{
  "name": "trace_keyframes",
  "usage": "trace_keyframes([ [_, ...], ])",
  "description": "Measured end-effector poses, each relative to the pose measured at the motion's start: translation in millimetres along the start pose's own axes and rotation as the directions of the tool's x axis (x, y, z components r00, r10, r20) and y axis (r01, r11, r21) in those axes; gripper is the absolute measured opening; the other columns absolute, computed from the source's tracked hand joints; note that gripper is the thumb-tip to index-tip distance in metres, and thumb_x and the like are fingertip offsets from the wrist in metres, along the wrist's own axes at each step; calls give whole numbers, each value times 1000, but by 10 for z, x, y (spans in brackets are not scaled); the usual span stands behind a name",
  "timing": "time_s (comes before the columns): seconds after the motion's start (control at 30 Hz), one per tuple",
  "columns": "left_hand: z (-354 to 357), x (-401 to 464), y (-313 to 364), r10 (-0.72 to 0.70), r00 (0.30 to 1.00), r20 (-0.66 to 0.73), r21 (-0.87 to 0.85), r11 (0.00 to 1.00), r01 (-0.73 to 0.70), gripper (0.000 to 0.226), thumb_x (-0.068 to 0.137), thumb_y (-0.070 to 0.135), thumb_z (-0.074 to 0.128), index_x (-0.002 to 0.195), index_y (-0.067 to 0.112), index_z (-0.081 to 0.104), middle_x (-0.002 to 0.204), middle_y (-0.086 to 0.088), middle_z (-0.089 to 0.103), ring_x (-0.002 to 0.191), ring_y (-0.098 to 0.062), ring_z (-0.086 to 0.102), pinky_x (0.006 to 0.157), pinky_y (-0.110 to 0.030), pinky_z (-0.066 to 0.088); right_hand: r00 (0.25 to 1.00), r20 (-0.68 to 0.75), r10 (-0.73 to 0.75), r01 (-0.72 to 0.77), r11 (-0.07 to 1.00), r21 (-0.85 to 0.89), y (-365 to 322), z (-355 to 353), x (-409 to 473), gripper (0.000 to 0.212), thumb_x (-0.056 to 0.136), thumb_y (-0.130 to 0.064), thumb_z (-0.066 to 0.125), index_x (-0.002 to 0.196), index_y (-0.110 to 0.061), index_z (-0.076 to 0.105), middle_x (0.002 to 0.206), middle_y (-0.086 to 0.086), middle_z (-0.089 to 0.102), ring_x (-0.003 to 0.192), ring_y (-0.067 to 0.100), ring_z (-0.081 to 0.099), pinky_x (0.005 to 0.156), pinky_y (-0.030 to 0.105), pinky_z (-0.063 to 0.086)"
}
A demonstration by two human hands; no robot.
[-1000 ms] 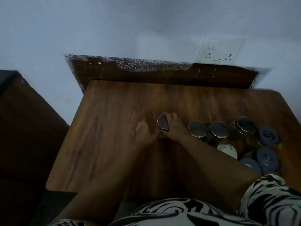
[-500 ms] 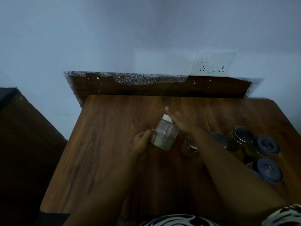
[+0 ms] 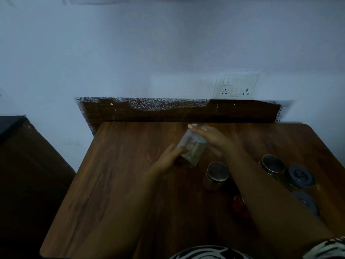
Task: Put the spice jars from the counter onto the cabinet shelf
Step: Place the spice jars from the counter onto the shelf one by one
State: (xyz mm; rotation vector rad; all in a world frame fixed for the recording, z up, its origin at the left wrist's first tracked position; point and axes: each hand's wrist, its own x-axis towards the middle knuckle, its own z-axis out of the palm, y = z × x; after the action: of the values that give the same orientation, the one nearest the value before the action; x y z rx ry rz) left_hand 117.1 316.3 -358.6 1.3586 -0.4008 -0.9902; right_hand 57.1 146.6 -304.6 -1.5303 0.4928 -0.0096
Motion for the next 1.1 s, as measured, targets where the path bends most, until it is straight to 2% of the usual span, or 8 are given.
trace_keyframes([
  [0.13,186,17,78,-79,984,157,-230,966,114,78,63,48,68,130,13,52,121,-12,61,110,-27,60,86,-37,53,996,74,-44,39,997,63,-149,-192,-93,33,82,-30,71,110,-12,65,104,9,68,93,24,67,76,34,54],
  [0.2,304,64,93,-1,998,69,100,995,-6,84,64,45,79,135,20,43,128,-8,58,113,-25,60,91,-43,55,996,-43,-78,71,987,-144,-170,-237,-90,39,74,-33,78,105,-13,66,103,7,67,93,25,66,74,34,54],
  [0.27,435,114,126,186,981,-51,536,834,-130,86,61,37,88,131,23,40,125,0,57,109,-19,62,87,-42,58,977,-187,-104,37,943,-331,-151,-258,-64,50,62,-45,84,101,-18,67,102,0,64,92,20,63,75,35,56],
  [0.33,558,165,168,274,952,-133,667,735,-119,84,55,37,88,125,22,43,117,4,60,101,-15,64,82,-40,59,964,-235,-124,37,938,-344,-128,-308,-63,61,51,-57,84,98,-22,67,102,-1,65,92,19,65,79,39,58],
  [0.53,687,123,259,-81,983,165,-46,995,89,72,66,37,72,129,10,51,115,-12,66,105,-26,64,87,-37,53,995,24,-98,94,989,112,-194,-624,-230,39,81,-21,73,116,-6,63,102,12,69,85,22,69,66,30,56],
  [0.7,951,209,153,258,963,-81,617,771,-154,97,51,42,91,127,30,32,125,2,55,108,-16,63,83,-41,59,971,-227,-70,59,997,-51,-72,-646,-184,52,59,-28,90,101,-10,66,97,9,71,86,27,71,69,37,60],
  [0.9,997,16,310,43,995,92,-67,997,-37,71,69,18,78,131,12,44,113,-10,65,101,-23,68,84,-38,56,989,106,-99,90,992,88,-92,-836,-343,59,69,-38,80,120,-14,62,109,9,71,96,23,68,79,36,56],
  [1.1,1227,-2,225,263,962,-71,97,962,-256,109,61,-6,84,143,27,21,130,-6,53,113,-23,64,88,-40,56,987,16,-157,152,974,170,-17,-843,-284,84,55,-38,89,129,-15,55,121,16,66,105,30,68,89,49,55],
])
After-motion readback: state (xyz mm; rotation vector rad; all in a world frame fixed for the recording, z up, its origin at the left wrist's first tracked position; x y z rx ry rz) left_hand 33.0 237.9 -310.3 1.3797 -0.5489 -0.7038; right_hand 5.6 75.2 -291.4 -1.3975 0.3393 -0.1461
